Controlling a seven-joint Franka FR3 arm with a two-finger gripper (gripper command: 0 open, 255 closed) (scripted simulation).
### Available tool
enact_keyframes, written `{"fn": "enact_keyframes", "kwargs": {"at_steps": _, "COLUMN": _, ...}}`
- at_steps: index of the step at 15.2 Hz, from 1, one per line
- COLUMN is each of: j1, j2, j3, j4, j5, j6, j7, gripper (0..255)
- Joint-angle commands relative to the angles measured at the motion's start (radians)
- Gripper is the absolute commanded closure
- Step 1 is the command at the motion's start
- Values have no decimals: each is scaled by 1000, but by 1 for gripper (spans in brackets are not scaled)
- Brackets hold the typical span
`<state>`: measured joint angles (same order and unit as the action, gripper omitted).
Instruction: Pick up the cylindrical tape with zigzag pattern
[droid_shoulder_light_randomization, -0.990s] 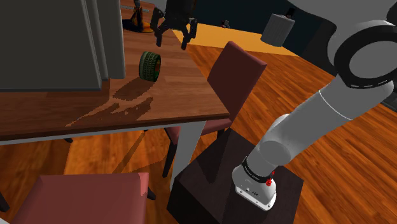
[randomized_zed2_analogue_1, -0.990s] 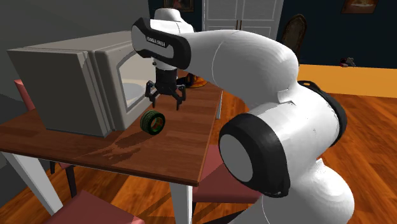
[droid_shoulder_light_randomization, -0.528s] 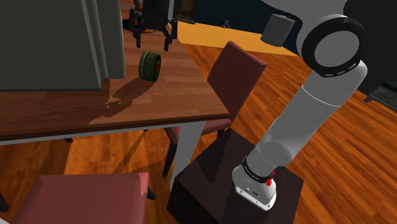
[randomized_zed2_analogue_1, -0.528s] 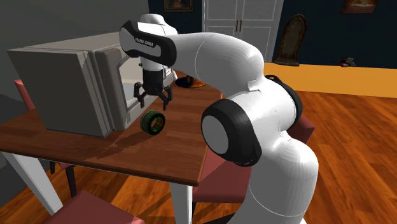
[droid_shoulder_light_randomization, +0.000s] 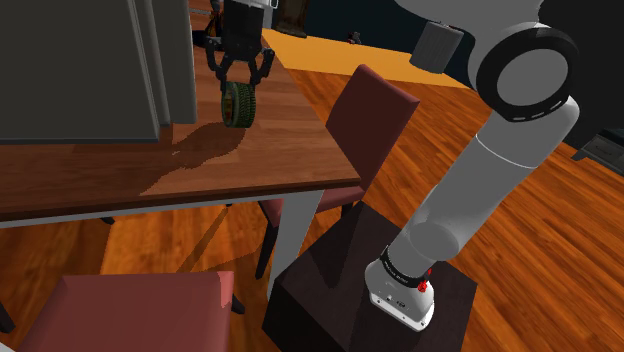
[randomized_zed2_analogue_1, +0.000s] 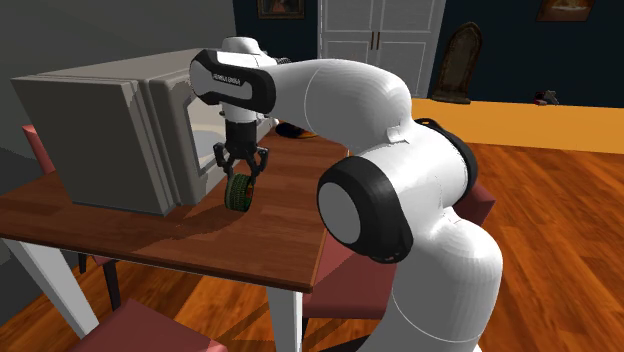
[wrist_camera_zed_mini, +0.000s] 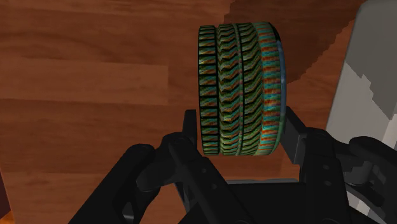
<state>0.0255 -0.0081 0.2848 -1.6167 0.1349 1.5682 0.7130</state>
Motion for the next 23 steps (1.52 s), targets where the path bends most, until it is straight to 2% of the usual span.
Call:
{"fn": "enact_keyframes", "kwargs": {"at_steps": 1, "j1": 0, "j2": 1, "j3": 0, "j4": -3, "j5": 0, "j6": 1, "j7": 0, "gripper": 255}}
{"fn": "enact_keyframes", "kwargs": {"at_steps": 8, "j1": 0, "j2": -2, "j3": 0, "j4": -4, "j5": 1, "j6": 0, "j7": -1, "gripper": 255}}
{"fn": "enact_keyframes", "kwargs": {"at_steps": 23, "j1": 9, "j2": 83, "j3": 7, "j4": 306, "j5": -19, "j6": -226, "j7": 41, "gripper": 255}}
